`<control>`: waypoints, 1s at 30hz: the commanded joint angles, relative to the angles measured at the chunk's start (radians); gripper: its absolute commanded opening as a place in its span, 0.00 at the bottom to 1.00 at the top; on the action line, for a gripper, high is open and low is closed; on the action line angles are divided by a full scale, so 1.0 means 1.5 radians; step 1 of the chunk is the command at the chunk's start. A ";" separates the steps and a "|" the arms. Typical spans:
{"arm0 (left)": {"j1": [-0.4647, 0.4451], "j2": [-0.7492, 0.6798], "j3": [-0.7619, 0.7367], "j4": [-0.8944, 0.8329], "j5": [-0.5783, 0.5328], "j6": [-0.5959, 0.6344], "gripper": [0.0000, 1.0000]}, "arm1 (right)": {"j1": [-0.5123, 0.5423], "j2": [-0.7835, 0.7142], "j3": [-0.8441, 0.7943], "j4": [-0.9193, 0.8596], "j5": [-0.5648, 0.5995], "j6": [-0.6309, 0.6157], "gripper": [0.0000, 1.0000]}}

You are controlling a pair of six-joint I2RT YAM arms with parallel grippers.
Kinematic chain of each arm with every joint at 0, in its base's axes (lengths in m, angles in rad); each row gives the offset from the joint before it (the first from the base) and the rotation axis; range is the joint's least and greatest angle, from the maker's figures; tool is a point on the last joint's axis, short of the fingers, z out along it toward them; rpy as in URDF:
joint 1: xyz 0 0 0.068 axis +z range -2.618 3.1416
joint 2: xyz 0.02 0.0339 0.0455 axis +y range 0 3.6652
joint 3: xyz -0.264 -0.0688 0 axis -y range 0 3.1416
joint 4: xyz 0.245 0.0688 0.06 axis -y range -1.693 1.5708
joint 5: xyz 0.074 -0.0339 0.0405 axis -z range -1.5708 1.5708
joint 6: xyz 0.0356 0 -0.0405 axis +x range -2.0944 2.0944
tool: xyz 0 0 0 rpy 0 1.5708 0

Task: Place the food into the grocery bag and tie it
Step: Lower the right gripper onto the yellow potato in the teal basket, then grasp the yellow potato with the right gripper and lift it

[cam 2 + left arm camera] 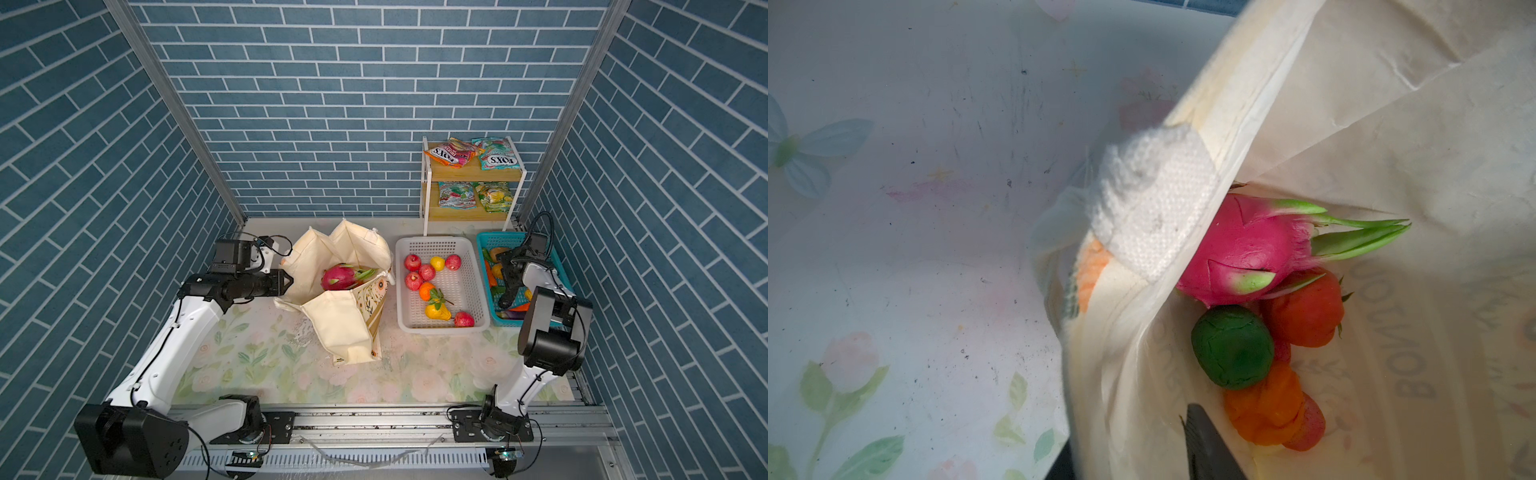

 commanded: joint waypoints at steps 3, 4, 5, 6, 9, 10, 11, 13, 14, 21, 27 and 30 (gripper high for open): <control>-0.003 -0.009 0.005 -0.008 0.000 0.005 0.37 | 0.011 0.051 0.034 -0.007 0.013 0.022 0.78; -0.003 -0.009 0.005 -0.009 0.000 0.005 0.38 | 0.011 0.057 0.035 -0.005 0.021 0.024 0.78; -0.003 -0.008 0.005 -0.009 0.000 0.005 0.37 | 0.011 0.062 0.036 -0.003 0.029 0.027 0.79; -0.003 -0.008 0.005 -0.008 0.001 0.005 0.37 | 0.011 0.068 0.037 -0.001 0.038 0.029 0.79; -0.003 -0.006 0.005 -0.010 0.000 0.005 0.37 | 0.009 0.080 0.044 0.003 0.062 0.034 0.79; -0.003 -0.005 0.005 -0.009 0.000 0.005 0.37 | 0.009 0.084 0.047 0.004 0.070 0.036 0.79; -0.003 -0.005 0.005 -0.009 -0.001 0.005 0.37 | 0.009 0.087 0.050 0.005 0.077 0.036 0.79; -0.003 -0.004 0.005 -0.010 -0.001 0.005 0.37 | 0.008 0.095 0.056 0.007 0.086 0.038 0.77; -0.003 -0.004 0.005 -0.010 -0.002 0.005 0.37 | 0.007 0.097 0.058 0.009 0.088 0.039 0.76; -0.003 -0.002 0.005 -0.010 -0.005 0.006 0.37 | 0.002 0.069 0.025 0.070 0.045 0.066 0.47; -0.003 -0.001 0.005 -0.010 -0.006 0.006 0.37 | 0.003 -0.036 -0.007 0.040 0.008 0.059 0.41; -0.003 -0.002 0.005 -0.009 -0.006 0.006 0.37 | 0.003 -0.115 -0.010 -0.005 -0.004 0.038 0.42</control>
